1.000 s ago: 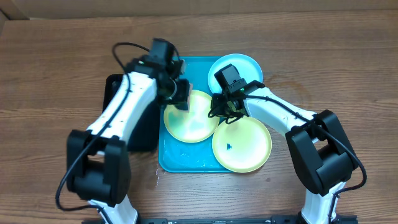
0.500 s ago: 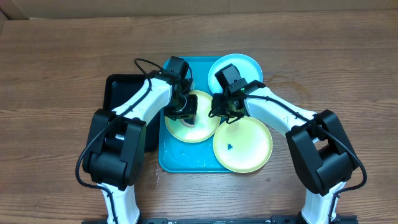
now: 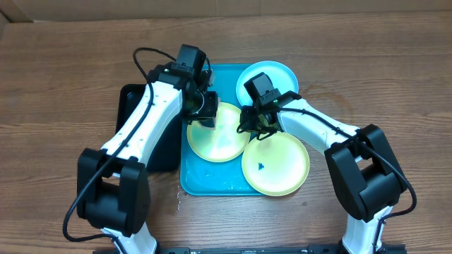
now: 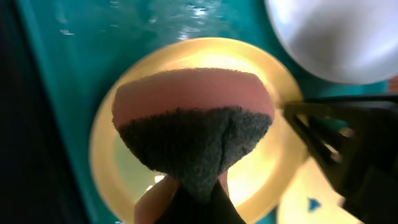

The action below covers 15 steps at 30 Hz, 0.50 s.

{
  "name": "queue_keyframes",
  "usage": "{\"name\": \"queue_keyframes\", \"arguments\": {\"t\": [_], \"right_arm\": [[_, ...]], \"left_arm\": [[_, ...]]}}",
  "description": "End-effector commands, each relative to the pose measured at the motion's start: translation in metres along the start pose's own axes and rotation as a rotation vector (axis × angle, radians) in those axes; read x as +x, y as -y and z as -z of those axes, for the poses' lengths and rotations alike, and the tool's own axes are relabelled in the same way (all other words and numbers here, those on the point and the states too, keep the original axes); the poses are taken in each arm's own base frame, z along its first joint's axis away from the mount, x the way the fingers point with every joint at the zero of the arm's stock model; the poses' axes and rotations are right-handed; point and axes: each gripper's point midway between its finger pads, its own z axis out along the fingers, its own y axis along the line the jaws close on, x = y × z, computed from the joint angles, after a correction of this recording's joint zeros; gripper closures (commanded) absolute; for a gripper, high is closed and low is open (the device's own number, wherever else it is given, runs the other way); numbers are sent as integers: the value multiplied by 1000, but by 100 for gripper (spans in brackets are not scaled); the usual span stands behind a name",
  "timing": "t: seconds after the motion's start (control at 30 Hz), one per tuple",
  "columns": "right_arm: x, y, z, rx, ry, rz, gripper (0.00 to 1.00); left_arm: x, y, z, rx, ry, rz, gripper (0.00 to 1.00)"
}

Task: Clean dirty plates on tray and stack at the side
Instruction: 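Scrub the left yellow plate's blue stain with the sponge in the left gripper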

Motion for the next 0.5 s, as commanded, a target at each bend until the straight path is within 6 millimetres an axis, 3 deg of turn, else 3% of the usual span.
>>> {"name": "queue_keyframes", "arguments": {"t": [0.0, 0.17, 0.27, 0.37, 0.47], "right_arm": [[0, -2, 2, -6, 5, 8, 84], [0, -2, 2, -6, 5, 8, 84], [0, -2, 2, -6, 5, 8, 84], [0, -2, 1, -6, 5, 8, 84], [0, -2, 2, -7, 6, 8, 84]], "left_arm": [[16, -23, -29, -119, -45, 28, 96], [49, -34, -77, -136, -164, 59, 96], [63, -28, -93, -81, -237, 60, 96], [68, 1, -95, 96, -274, 13, 96], [51, 30, -74, 269, -241, -11, 96]]}}
